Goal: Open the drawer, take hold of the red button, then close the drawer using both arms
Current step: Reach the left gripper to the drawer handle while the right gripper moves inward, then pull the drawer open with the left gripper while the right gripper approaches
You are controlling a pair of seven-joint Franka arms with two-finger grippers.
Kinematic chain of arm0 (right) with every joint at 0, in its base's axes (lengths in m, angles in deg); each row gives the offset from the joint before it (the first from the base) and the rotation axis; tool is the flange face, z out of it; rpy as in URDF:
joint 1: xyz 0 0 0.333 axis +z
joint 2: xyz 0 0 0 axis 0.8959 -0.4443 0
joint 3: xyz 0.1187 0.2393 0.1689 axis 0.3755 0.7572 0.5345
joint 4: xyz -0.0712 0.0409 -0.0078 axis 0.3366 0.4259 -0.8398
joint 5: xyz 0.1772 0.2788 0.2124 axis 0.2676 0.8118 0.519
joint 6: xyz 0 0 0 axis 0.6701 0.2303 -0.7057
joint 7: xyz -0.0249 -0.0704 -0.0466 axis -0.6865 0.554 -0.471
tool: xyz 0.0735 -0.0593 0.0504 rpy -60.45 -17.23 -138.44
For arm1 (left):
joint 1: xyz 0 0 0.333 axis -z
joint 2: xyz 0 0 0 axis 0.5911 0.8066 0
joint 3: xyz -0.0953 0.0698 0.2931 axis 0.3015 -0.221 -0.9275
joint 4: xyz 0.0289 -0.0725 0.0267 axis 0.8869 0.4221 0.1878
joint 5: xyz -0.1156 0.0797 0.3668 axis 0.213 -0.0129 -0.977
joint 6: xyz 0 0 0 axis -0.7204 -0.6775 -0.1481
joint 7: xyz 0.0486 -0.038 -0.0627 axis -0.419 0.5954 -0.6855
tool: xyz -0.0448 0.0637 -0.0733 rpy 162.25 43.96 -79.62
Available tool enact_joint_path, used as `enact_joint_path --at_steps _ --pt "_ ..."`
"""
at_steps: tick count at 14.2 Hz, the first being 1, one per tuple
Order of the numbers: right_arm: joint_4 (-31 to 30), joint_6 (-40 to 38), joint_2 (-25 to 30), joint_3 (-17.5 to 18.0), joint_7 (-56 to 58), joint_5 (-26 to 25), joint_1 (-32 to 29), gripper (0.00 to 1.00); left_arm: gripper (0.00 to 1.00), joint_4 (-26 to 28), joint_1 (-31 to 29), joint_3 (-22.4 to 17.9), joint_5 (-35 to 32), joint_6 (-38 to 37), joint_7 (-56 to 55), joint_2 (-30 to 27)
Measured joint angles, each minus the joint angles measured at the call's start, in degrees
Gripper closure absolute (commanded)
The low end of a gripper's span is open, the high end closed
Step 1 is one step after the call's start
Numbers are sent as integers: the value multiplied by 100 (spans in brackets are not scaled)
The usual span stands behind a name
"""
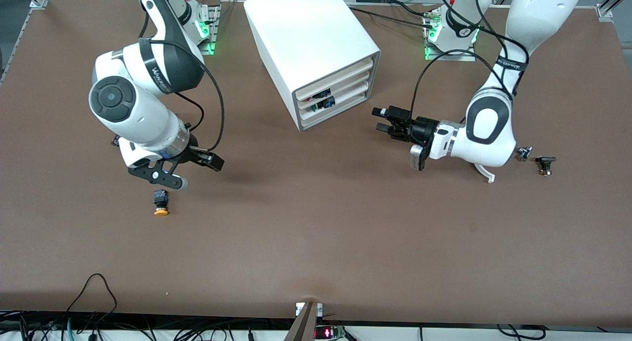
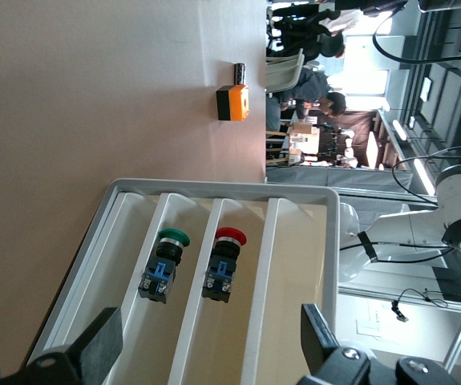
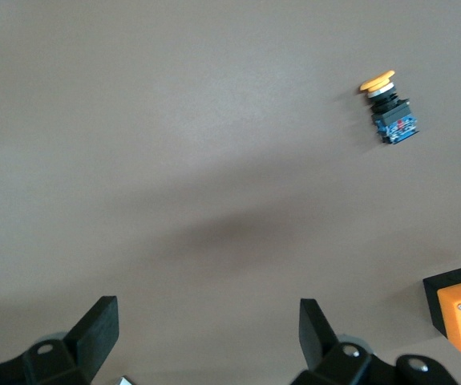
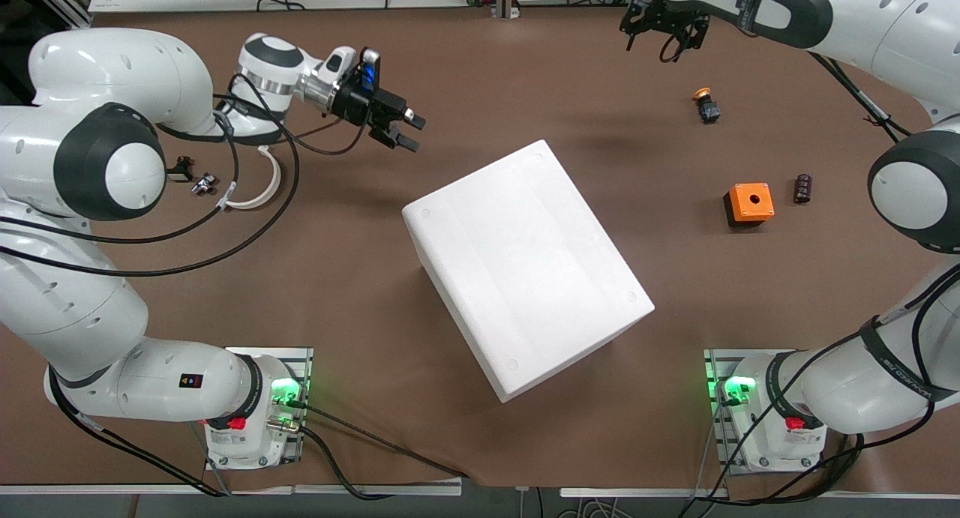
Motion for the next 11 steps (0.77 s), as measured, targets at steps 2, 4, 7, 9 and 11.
enact_joint_path --at_steps 2,4,7,9,11 --pt "24 52 -20 0 -11 0 36 0 18 252 9 93 194 0 364 88" --pt "102 57 -19 1 -152 2 113 0 28 430 37 187 233 -1 514 147" --pt "168 57 -17 2 -492 3 259 0 28 632 161 385 333 0 582 250" --pt "183 56 -18 2 -801 4 327 0 30 719 213 467 381 3 639 300" --pt "190 58 -25 2 -986 5 386 0 31 843 216 503 385 3 685 312"
